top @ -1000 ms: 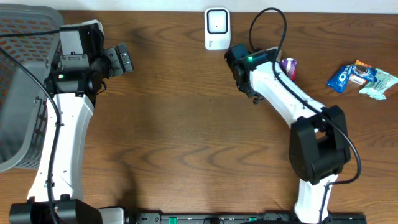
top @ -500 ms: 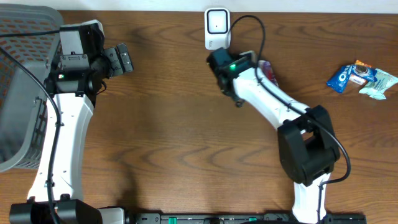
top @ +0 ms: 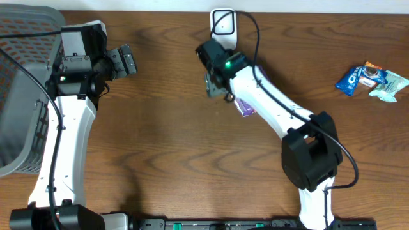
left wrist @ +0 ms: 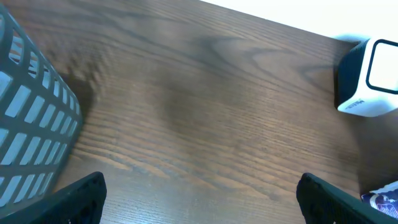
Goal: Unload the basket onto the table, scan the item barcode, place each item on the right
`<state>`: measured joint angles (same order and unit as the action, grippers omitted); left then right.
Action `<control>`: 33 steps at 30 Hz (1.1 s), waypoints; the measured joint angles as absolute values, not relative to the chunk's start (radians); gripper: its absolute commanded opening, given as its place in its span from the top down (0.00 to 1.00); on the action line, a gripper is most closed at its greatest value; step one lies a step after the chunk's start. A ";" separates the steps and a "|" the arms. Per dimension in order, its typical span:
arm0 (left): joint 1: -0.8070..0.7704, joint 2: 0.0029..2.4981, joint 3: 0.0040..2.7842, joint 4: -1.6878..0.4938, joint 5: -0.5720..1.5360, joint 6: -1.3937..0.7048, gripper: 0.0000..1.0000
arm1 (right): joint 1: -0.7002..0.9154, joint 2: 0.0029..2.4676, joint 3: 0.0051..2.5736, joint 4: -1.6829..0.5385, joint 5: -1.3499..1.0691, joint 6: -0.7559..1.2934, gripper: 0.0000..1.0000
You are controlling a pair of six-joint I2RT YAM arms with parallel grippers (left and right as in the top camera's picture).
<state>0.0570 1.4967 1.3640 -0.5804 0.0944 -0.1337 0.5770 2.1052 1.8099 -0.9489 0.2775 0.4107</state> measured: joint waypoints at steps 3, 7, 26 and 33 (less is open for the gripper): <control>0.057 1.497 1.364 -0.580 0.094 -0.134 0.02 | 0.530 2.105 1.866 -0.973 0.269 0.399 0.01; 0.057 1.497 1.364 -0.580 0.094 -0.134 0.02 | 0.443 2.105 1.877 -0.992 0.264 0.384 0.31; 0.057 1.497 1.364 -0.580 0.094 -0.134 0.02 | 0.299 2.117 1.740 -0.956 0.084 0.382 0.94; 0.057 1.497 1.364 -0.580 0.094 -0.134 0.02 | 0.307 2.116 1.624 -0.891 0.086 0.411 0.99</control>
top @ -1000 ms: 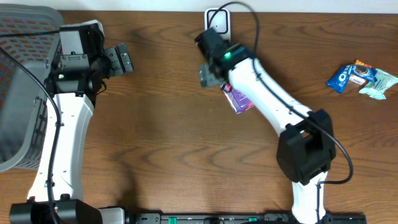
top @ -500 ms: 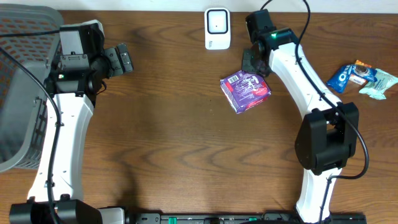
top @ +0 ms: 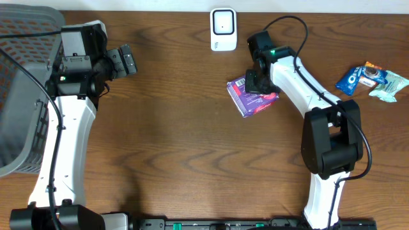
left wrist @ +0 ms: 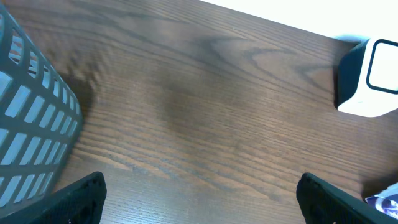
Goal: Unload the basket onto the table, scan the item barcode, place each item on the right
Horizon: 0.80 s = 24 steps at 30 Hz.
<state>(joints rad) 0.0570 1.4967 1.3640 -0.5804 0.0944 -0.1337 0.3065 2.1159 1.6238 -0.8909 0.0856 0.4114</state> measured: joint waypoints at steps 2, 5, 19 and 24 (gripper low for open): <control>0.057 1.497 1.364 -0.580 0.094 -0.134 0.02 | 0.306 2.114 1.618 -0.889 0.086 0.413 0.99; 0.057 1.497 1.364 -0.580 0.094 -0.134 0.02 | 0.306 2.114 1.621 -0.903 0.086 0.413 0.98; 0.057 1.497 1.364 -0.580 0.094 -0.134 0.02 | 0.278 2.109 1.839 -1.023 0.126 0.387 0.01; 0.057 1.497 1.364 -0.580 0.094 -0.134 0.02 | 0.196 2.105 1.849 -1.022 0.138 0.378 0.01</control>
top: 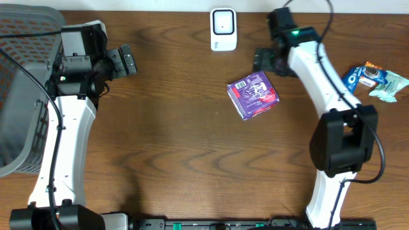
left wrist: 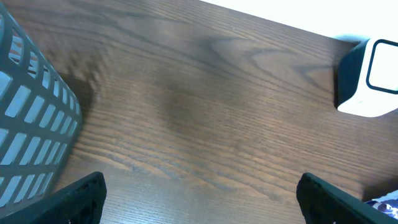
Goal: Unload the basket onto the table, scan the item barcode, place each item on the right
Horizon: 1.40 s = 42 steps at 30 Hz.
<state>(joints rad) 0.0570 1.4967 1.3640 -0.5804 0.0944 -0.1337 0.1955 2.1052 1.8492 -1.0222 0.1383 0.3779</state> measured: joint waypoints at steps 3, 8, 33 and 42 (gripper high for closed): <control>0.057 1.497 1.364 -0.580 0.094 -0.134 0.02 | 0.115 2.106 1.849 -1.005 0.069 0.337 0.01; 0.057 1.497 1.364 -0.580 0.094 -0.134 0.02 | 0.000 2.105 1.835 -0.957 -0.173 0.218 0.01; 0.057 1.497 1.364 -0.580 0.094 -0.134 0.02 | -0.047 2.102 1.357 -0.518 -0.717 0.179 0.99; 0.057 1.497 1.364 -0.580 0.094 -0.134 0.02 | -0.047 2.093 1.356 -0.511 -0.731 0.251 0.99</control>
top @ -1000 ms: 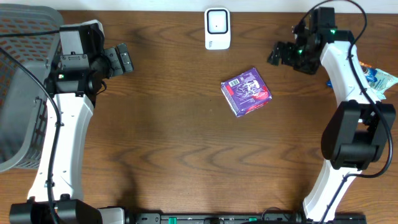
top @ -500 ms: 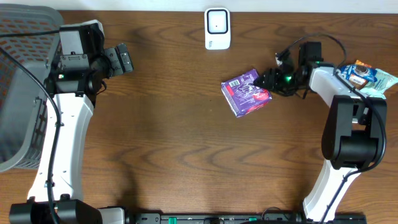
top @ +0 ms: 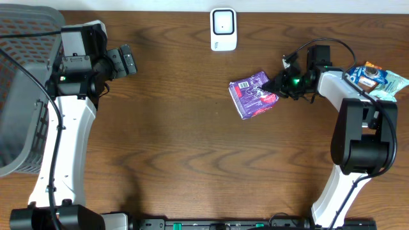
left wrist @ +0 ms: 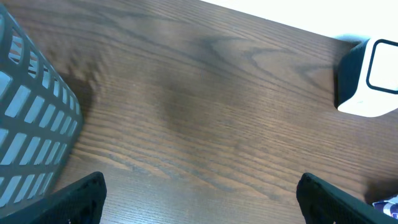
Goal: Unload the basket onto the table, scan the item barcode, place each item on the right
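Note:
The purple snack packet (top: pixel 252 94) lies on the wooden table right of centre; a sliver of it (left wrist: pixel 390 201) shows in the left wrist view. At the back edge stands the white barcode scanner (top: pixel 223 29), also seen as the white scanner (left wrist: pixel 372 77). My right gripper (top: pixel 279 84) lies low, pointing left, its tips at the packet's right edge; whether they grip it is unclear. My left gripper (top: pixel 126 61) hovers open at the far left, its fingers (left wrist: pixel 82 196) wide apart over bare wood.
A grey mesh basket (top: pixel 22 96) fills the left edge, and its wall (left wrist: pixel 28 130) is close to my left gripper. A blue Oreo packet (top: pixel 356 78) and a pale wrapper (top: pixel 388 87) lie at the far right, behind the right arm.
My right gripper was above and right of the packet, near the scanner. It now sits lower, at the packet's right edge, with the arm swung out to the right. The left arm is unchanged.
First my right arm reached across the packet, its gripper left of it below the scanner. Then the gripper was over the packet lying flat. After that it stood clear of the packet, which stayed on the table. Now it is at the packet's right edge.

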`<state>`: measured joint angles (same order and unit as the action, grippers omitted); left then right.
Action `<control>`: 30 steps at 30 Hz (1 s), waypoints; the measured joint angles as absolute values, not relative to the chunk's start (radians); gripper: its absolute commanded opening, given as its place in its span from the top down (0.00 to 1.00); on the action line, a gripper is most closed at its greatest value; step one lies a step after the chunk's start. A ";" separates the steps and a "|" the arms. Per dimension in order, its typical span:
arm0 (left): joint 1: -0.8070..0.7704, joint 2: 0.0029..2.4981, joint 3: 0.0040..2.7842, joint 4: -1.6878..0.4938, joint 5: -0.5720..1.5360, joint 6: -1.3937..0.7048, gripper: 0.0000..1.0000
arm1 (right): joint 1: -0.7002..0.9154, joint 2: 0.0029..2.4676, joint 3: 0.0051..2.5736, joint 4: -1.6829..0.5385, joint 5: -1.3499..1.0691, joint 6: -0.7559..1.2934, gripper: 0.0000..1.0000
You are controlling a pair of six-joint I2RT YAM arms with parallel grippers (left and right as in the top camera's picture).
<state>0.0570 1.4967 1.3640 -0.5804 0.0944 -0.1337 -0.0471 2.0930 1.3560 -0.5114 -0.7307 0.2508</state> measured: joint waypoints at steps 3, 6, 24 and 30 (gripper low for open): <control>0.057 1.497 1.364 -0.580 0.094 -0.134 0.02 | -0.046 2.073 1.366 -0.541 -0.686 0.258 0.99; 0.057 1.497 1.364 -0.580 0.094 -0.134 0.02 | -0.036 2.012 1.391 -0.601 -0.545 0.273 0.99; 0.057 1.497 1.364 -0.580 0.094 -0.134 0.02 | 0.331 1.878 1.457 -0.758 0.783 0.502 0.99; 0.057 1.497 1.364 -0.580 0.094 -0.134 0.02 | 0.450 1.999 1.448 -0.723 0.834 0.542 0.67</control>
<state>0.0570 1.4967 1.3640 -0.5804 0.0944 -0.1337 0.4496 1.9987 1.4479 -0.7235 0.8337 0.5423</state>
